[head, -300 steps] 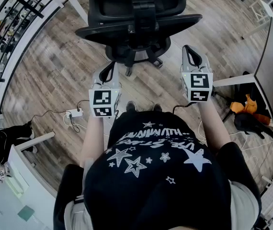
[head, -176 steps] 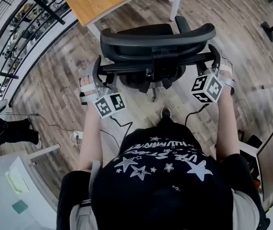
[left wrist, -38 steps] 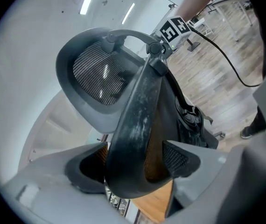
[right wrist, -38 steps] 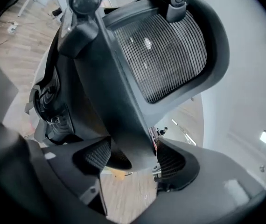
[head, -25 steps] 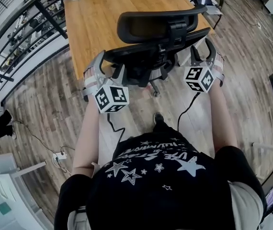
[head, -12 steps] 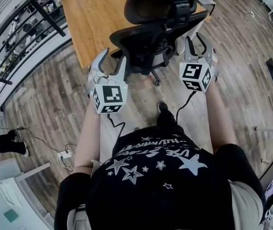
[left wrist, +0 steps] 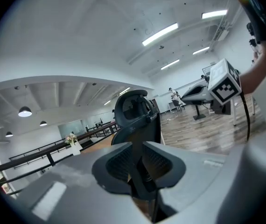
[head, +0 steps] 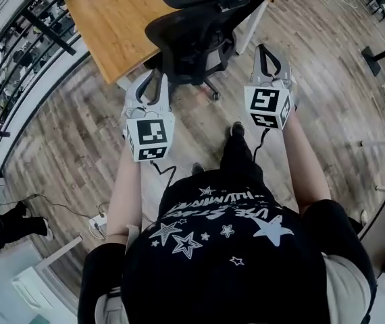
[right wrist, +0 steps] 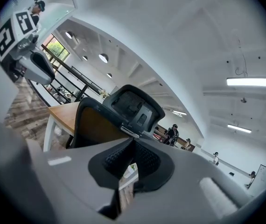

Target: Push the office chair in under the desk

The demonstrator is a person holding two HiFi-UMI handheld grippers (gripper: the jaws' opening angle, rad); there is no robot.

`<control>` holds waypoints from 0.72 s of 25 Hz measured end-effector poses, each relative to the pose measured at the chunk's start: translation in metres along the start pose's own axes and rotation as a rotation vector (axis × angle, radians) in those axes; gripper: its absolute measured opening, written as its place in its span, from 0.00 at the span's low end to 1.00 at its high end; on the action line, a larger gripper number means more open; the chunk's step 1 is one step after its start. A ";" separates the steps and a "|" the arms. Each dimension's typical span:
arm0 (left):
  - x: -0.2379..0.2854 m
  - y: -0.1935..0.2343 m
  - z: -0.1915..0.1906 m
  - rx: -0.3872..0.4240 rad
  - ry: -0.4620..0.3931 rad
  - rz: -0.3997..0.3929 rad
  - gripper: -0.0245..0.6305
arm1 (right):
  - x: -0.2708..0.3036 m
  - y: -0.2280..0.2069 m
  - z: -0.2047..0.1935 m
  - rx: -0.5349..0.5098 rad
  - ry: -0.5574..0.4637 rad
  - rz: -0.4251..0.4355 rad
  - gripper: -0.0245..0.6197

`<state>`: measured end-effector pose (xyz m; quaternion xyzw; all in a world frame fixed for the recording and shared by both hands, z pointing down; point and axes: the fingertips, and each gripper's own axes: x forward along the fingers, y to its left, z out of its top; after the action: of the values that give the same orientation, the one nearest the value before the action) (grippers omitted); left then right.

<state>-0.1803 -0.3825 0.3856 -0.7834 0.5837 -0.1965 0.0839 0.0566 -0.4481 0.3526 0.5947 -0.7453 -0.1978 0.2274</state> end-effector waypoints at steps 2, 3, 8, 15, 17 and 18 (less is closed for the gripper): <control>-0.004 -0.005 -0.008 -0.014 0.018 -0.005 0.10 | -0.012 -0.003 -0.007 0.021 0.021 -0.016 0.04; -0.007 -0.008 -0.011 -0.020 0.024 -0.013 0.05 | -0.018 -0.003 -0.010 0.036 0.031 -0.021 0.04; -0.015 -0.022 -0.014 -0.058 0.022 -0.078 0.04 | -0.043 -0.001 -0.026 0.094 0.066 0.018 0.04; -0.025 -0.053 -0.014 -0.083 0.041 -0.080 0.04 | -0.073 -0.001 -0.044 0.087 0.105 0.079 0.04; -0.031 -0.063 -0.011 -0.086 0.046 -0.077 0.04 | -0.083 -0.003 -0.051 0.083 0.123 0.089 0.04; -0.034 -0.069 -0.009 -0.085 0.048 -0.077 0.04 | -0.089 -0.004 -0.056 0.085 0.132 0.096 0.04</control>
<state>-0.1316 -0.3281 0.4116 -0.8031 0.5628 -0.1934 0.0289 0.1090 -0.3631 0.3871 0.5791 -0.7641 -0.1155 0.2597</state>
